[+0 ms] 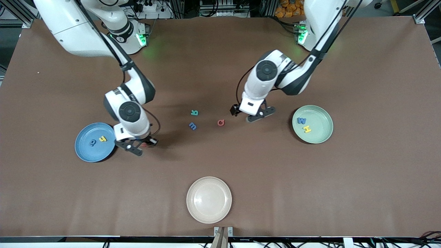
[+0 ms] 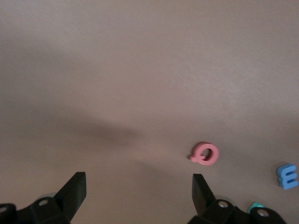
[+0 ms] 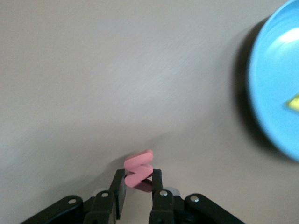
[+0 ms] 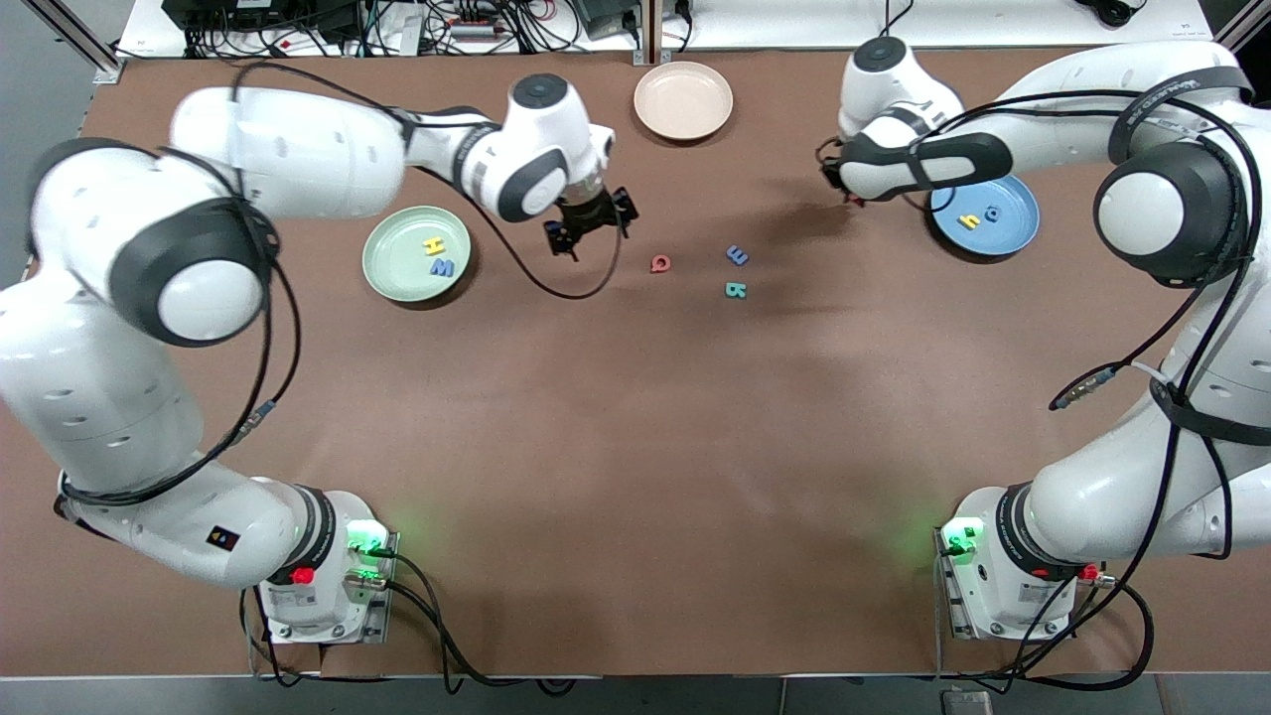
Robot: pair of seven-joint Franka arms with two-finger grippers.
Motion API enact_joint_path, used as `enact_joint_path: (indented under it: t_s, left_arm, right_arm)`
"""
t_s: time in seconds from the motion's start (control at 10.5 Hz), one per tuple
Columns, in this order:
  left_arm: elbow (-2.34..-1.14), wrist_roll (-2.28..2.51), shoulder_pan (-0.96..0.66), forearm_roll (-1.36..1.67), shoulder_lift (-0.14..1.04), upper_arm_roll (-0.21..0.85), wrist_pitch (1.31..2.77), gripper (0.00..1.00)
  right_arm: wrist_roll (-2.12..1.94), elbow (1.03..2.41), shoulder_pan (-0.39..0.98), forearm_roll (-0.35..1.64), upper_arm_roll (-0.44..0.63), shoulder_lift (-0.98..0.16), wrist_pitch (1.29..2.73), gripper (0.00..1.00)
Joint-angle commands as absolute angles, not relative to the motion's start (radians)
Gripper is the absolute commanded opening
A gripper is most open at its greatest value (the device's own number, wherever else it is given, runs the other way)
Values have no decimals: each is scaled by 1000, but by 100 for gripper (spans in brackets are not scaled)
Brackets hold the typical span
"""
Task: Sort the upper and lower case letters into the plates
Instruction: 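Carry the W to the blue plate while the left gripper reaches the Q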
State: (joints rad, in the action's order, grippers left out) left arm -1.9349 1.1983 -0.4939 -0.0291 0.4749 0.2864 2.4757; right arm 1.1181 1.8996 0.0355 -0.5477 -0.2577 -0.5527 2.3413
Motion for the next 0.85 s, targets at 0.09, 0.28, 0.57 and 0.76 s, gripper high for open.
enact_joint_path:
  t_s: [0.09,0.28,0.57,0.76]
  left_arm:
    - [-1757,1329,-586,-151,661,224,2470,100]
    - [-1668,1416,-617,-156,695,196,2391,100]
    - [-1562,1495,-627,-140,727,192,2270,100]
    - [-1527,1497,-646,-149,761,192,2264,100]
  right_arm:
    - [990,1922,-76,-644,-259,-516,2287,0]
    - [876,1921,-124,-644,-246,-489,2266,0]
    - [789,1922,-126,-644,-201,-466,2258,96]
    - [784,1921,-129,-643,-201,-466,2258,100]
